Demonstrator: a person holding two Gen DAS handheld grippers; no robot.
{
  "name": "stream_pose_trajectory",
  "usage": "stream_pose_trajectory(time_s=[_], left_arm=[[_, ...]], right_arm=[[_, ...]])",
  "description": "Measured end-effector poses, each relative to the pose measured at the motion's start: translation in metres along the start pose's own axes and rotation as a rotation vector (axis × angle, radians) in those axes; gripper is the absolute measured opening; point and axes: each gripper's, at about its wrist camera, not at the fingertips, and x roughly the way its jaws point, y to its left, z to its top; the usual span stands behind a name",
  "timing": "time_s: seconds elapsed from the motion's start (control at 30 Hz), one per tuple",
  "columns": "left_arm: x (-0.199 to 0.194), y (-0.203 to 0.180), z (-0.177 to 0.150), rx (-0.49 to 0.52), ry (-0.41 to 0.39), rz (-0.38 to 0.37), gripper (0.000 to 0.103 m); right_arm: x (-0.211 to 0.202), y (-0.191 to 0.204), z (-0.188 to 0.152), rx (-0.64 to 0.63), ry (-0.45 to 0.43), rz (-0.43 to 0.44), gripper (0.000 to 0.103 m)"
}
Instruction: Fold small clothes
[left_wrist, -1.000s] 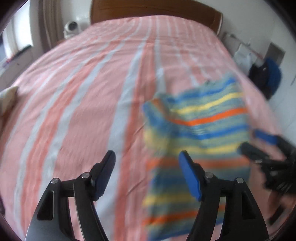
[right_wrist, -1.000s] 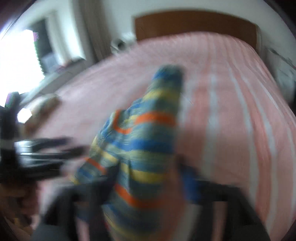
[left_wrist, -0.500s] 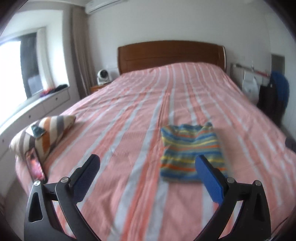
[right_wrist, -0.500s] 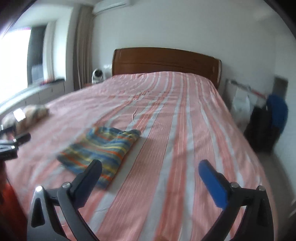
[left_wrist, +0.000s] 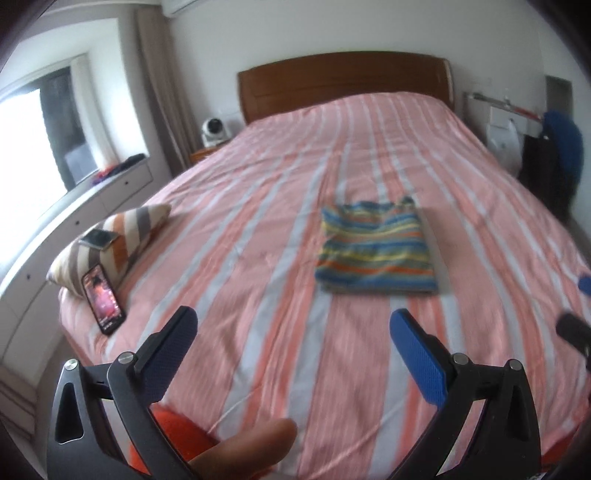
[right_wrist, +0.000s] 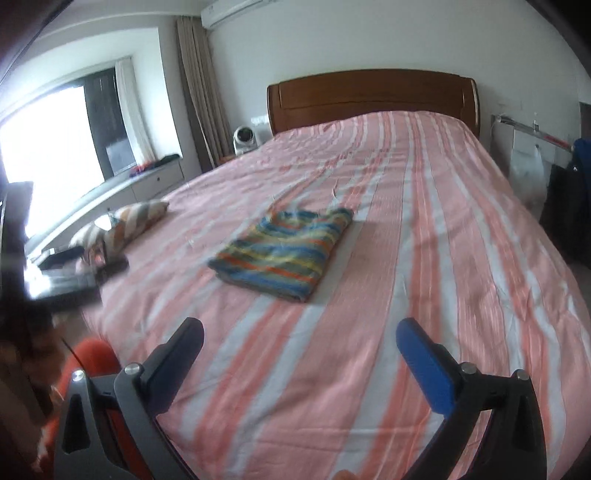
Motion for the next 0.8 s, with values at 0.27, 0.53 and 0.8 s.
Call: stream_pose_trajectory(time_s=[0.27,0.53,0.8], left_arm=[[-0.011,-0.017,-0.002,0.022,0.036,-0.032,0.103],[-0.004,-0.02,-0.009,0.018,0.109,-0.076,0.103],[-0.01,-0.021,-0.01,0.009,0.12,-0.08,0.103]], right_arm=[[-0.005,0.012,0.031,0.06,0.071,-0.021,0.103],[-0.001,0.029,0.006,-0.069,0.106,-0.162,0.103],[-0.012,0.034,0.015,-0.069,0.083,-0.123,0.103]])
